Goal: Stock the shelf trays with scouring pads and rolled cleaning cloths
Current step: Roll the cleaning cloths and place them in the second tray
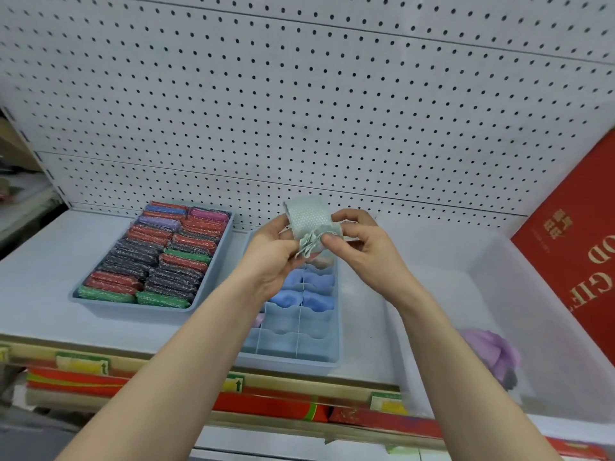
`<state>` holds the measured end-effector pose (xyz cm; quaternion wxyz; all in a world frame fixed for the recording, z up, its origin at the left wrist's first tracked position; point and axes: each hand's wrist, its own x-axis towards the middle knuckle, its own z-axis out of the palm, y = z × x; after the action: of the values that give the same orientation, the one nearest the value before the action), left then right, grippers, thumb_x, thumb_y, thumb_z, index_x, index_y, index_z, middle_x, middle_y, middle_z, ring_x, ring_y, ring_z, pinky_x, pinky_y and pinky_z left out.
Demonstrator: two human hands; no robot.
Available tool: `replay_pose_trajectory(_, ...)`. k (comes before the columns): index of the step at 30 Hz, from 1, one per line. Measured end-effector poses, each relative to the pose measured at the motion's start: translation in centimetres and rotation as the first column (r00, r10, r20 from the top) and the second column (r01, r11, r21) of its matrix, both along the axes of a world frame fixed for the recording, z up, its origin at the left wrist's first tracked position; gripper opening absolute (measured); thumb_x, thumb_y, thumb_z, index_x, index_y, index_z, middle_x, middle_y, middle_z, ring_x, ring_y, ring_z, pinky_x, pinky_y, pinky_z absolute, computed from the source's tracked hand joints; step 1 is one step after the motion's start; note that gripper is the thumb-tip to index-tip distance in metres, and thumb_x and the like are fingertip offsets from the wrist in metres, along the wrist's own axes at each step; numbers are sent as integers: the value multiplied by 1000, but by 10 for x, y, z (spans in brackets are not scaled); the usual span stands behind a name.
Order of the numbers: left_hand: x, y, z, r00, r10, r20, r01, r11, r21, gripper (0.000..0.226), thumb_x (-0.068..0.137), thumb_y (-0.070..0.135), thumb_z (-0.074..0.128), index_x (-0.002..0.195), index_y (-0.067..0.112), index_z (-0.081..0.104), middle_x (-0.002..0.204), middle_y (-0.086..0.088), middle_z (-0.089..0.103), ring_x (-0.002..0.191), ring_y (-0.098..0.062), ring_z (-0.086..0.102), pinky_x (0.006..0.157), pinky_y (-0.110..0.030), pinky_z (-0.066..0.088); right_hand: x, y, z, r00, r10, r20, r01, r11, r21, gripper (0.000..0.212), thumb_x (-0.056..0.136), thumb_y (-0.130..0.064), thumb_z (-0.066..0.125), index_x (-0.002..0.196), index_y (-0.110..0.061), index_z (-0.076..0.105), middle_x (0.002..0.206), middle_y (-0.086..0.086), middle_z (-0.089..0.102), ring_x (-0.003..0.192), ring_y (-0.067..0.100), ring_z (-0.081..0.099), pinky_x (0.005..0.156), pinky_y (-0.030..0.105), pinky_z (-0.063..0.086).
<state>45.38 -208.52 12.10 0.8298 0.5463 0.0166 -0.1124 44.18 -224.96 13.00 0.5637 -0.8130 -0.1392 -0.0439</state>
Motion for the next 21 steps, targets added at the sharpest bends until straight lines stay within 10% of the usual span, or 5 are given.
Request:
replay_pose_trajectory(4, -3, 2, 1, 996, -48, 81, 47, 999, 9, 41, 89, -19, 36, 109, 3, 64, 94, -11, 74, 78, -22, 71, 60, -30, 58, 5, 2, 1, 987, -41, -153, 85, 951, 296, 19, 84, -2, 72, 95, -3, 56, 87, 0, 68, 69, 7, 65, 57, 17, 49)
replay_pose_trajectory(11, -7, 10, -12, 967, -47, 251, -24, 963, 270, 33, 87, 5, 68, 117, 16, 64, 114, -4, 71, 100, -25, 70, 86, -41, 58, 12, -1, -5, 967, 28, -254, 56, 946, 320, 39, 86, -3, 70, 123, -10, 58, 89, 8, 69, 73, 17, 64, 63, 24, 51)
replay_pose_trajectory(16, -10, 16, -19, 969, -4, 245, -60, 966, 253, 24, 93, 0, 58, 107, 17, 67, 96, 5, 73, 85, -16, 71, 68, -28, 59, 14, -5, -15, 884, 282, -374, -88, 883, 460, 35, 91, -7, 62, 127, -11, 62, 93, 8, 64, 78, 17, 60, 68, 23, 51)
replay_pose_trajectory(21, -13, 28, -30, 991, 22, 131, -50, 975, 215, 25, 99, 3, 46, 105, 13, 69, 100, -9, 67, 84, -19, 70, 71, -25, 58, 9, 10, -28, 932, 120, -343, 23, 923, 384, 35, 86, 13, 56, 77, -16, 74, 84, -1, 66, 73, 18, 60, 63, 23, 49)
